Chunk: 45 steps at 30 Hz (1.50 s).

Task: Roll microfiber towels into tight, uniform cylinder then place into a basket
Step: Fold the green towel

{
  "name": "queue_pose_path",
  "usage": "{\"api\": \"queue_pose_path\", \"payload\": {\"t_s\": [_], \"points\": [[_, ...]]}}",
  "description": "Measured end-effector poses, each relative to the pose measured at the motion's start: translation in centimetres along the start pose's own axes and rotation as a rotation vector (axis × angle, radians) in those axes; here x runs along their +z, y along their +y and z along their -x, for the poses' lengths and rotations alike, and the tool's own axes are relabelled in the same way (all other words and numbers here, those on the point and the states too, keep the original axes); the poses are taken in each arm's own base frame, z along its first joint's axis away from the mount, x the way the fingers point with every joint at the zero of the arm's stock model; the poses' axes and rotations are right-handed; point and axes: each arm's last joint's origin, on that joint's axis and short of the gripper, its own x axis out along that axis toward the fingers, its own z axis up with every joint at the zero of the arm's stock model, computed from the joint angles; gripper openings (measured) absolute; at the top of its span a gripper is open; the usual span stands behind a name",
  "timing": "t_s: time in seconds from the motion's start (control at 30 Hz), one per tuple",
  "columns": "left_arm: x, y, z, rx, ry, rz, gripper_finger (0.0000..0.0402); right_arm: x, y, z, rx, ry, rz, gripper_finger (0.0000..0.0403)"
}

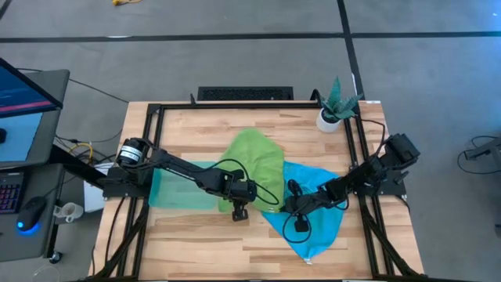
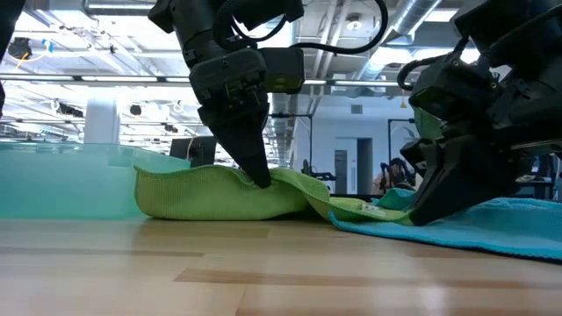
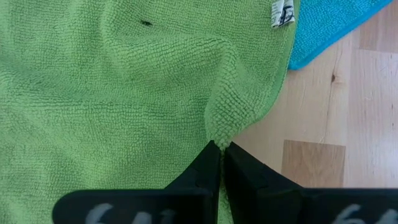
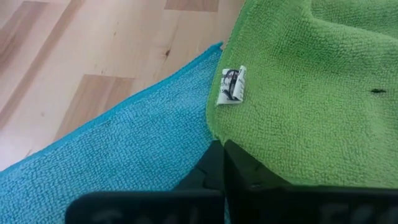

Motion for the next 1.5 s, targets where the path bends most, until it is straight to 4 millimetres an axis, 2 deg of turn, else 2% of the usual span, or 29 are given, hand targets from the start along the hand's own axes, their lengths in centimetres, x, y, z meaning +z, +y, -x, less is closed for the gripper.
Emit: {"api": "queue_pose_path", "payload": {"t_s": [0.3, 0.6, 0.77, 1.0, 1.23, 1.5], "points": [[0.0, 0.0, 0.0, 0.0, 0.0, 0.0, 0.0006, 0.6, 0.2, -0.1, -0.001, -0.001, 0.011, 0.0004], [0.0, 0.0, 0.0, 0.0, 0.0, 0.002, 0.0006, 2.1, 1.5, 0.0, -0.077, 0.144, 0.083, 0.0008], [0.0, 0.0, 0.0, 0.0, -0.001, 0.006, 0.0006, 3.1, 2.4, 1.0, -0.12, 0.186, 0.127, 0.0004], [0.1, 0.0, 0.0, 0.014, -0.019, 0.008, 0.0008, 3.8, 3.3, 3.1, -0.176, 0.141, 0.159, 0.0008], [0.7, -0.4, 0.1, -0.006, -0.081, 0.008, 0.0037, 4.1, 3.6, 4.5, -0.228, 0.117, 0.167, 0.0004], [0.3, -1.7, 0.2, -0.028, -0.082, -0.022, 0.008, 3.5, 3.0, 5.4, -0.295, 0.182, 0.161, 0.0005]]}}
